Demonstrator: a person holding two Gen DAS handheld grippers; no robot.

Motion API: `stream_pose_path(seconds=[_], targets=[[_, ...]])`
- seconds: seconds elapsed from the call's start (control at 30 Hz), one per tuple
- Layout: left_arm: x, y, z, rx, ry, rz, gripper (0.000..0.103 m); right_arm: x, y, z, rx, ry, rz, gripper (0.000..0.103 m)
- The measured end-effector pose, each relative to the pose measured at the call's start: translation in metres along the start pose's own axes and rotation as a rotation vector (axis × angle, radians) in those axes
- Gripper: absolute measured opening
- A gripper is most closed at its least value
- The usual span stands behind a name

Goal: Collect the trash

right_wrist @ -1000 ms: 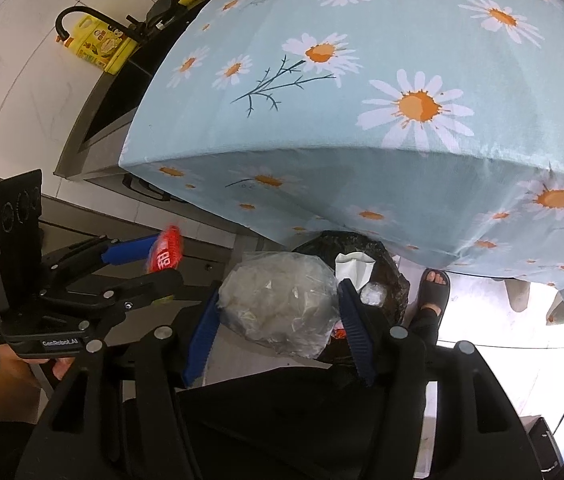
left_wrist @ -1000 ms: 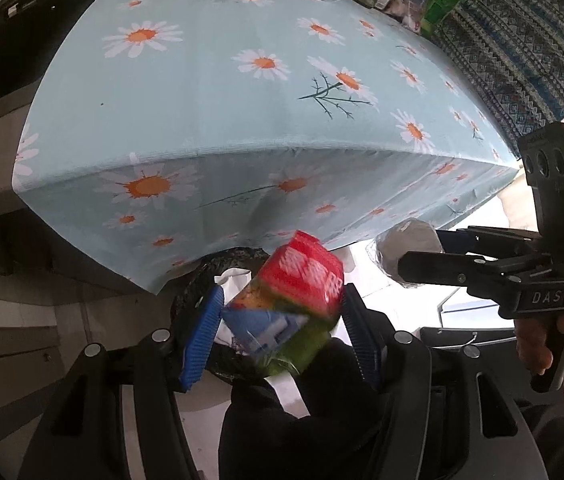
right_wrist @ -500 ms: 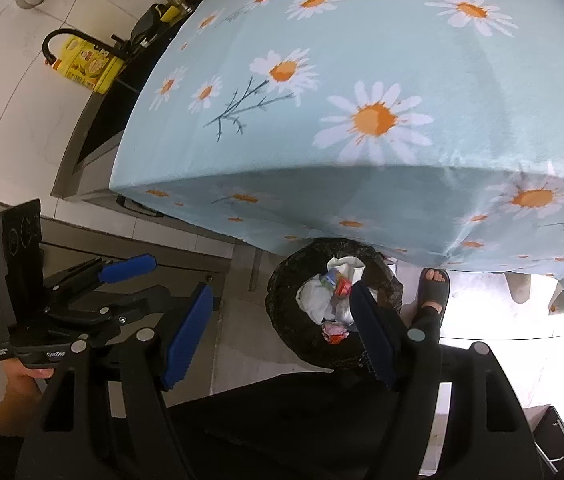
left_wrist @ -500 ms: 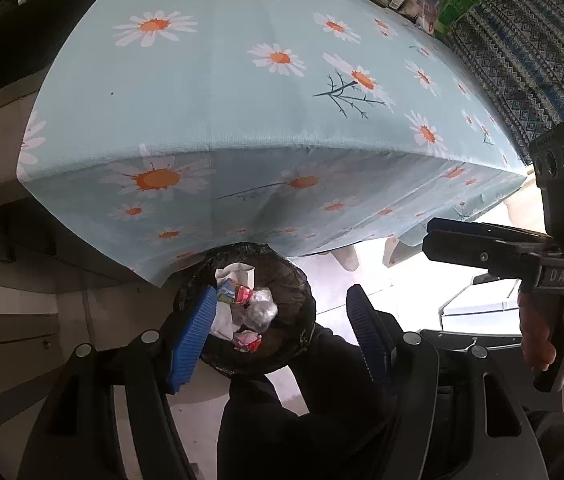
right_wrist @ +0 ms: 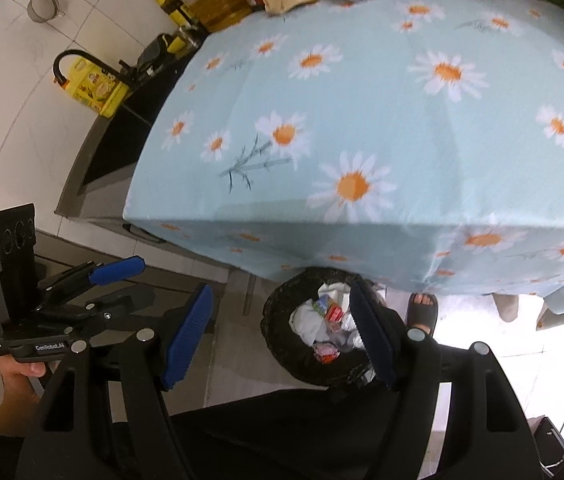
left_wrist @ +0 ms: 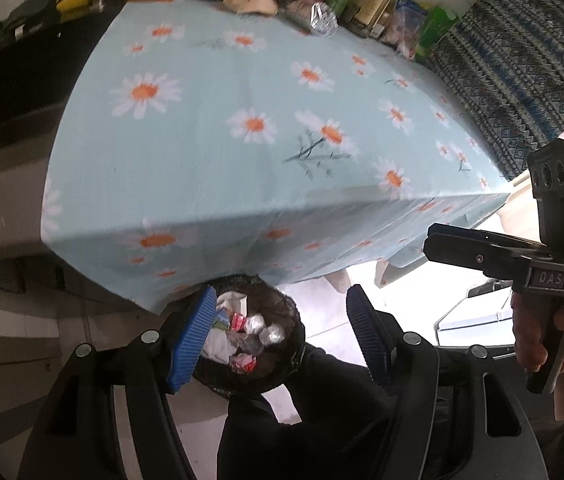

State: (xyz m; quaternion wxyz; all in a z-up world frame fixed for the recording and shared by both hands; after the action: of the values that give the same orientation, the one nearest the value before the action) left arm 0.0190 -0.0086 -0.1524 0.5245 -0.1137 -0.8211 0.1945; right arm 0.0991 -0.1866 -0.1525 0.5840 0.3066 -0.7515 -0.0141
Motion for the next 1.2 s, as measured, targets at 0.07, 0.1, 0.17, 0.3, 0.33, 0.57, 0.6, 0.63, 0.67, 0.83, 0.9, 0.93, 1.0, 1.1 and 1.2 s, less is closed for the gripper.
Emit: stream_pose_path(seconds=[0.07, 0.1, 0.17, 0.3, 0.33, 0.57, 0.6, 0.63, 0.67, 0.83, 0.9, 0.93, 1.0, 1.1, 1.2], targets=[[0.003, -0.003, -0.004, -0.009, -0.005, 0.003, 0.065, 0.007, -0.001, -0.004, -0.001, -0.02, 0.008, 0.071], [0.004, -0.005, -0.006, -0.016, -0.007, 0.004, 0.065, 0.01, -0.002, -0.007, -0.001, -0.031, 0.012, 0.071], [0.005, -0.01, -0.011, -0.035, -0.009, 0.001, 0.065, 0.017, -0.004, -0.011, -0.002, -0.051, 0.015, 0.075], [0.009, -0.016, -0.02, -0.059, -0.023, 0.0, 0.065, 0.027, -0.009, -0.02, -0.006, -0.081, 0.034, 0.077], [0.01, -0.019, -0.023, -0.064, -0.027, 0.001, 0.065, 0.028, -0.012, -0.023, -0.007, -0.088, 0.038, 0.078], [0.015, -0.026, -0.044, -0.066, -0.061, -0.011, 0.073, 0.042, -0.025, -0.046, -0.011, -0.133, 0.055, 0.086], [0.014, -0.026, -0.047, -0.063, -0.063, -0.014, 0.073, 0.043, -0.028, -0.05, -0.009, -0.139, 0.058, 0.086], [0.015, -0.026, -0.051, -0.06, -0.066, -0.018, 0.074, 0.043, -0.03, -0.055, -0.007, -0.141, 0.06, 0.086], [0.015, -0.027, -0.055, -0.056, -0.071, -0.022, 0.078, 0.045, -0.032, -0.057, -0.003, -0.14, 0.06, 0.086], [0.019, -0.028, -0.077, -0.037, -0.114, -0.046, 0.085, 0.05, -0.041, -0.078, 0.012, -0.162, 0.059, 0.098], [0.019, -0.029, -0.085, -0.034, -0.123, -0.055, 0.09, 0.05, -0.046, -0.088, 0.022, -0.168, 0.063, 0.098], [0.02, -0.03, -0.09, -0.03, -0.132, -0.06, 0.095, 0.05, -0.048, -0.094, 0.029, -0.165, 0.063, 0.098], [0.019, -0.031, -0.099, -0.025, -0.144, -0.066, 0.096, 0.048, -0.051, -0.105, 0.038, -0.162, 0.066, 0.098], [0.017, -0.033, -0.11, -0.018, -0.153, -0.08, 0.096, 0.045, -0.057, -0.12, 0.051, -0.158, 0.07, 0.098], [0.014, -0.035, -0.123, -0.015, -0.159, -0.093, 0.096, 0.041, -0.063, -0.136, 0.066, -0.157, 0.076, 0.098]])
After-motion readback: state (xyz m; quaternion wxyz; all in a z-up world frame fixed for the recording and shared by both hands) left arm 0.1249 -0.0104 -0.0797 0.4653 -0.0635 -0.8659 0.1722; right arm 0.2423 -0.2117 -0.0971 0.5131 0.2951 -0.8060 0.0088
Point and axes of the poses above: each gripper's, at about its wrist camera, not at the fingertips, and x roughly against the way its jaws point, y to its left, z to its underside, the point moved 5 cm from there along -x, roughly the way its jaws point, and after that the axes turned 7 degrees about z, right-handed, at the moved point
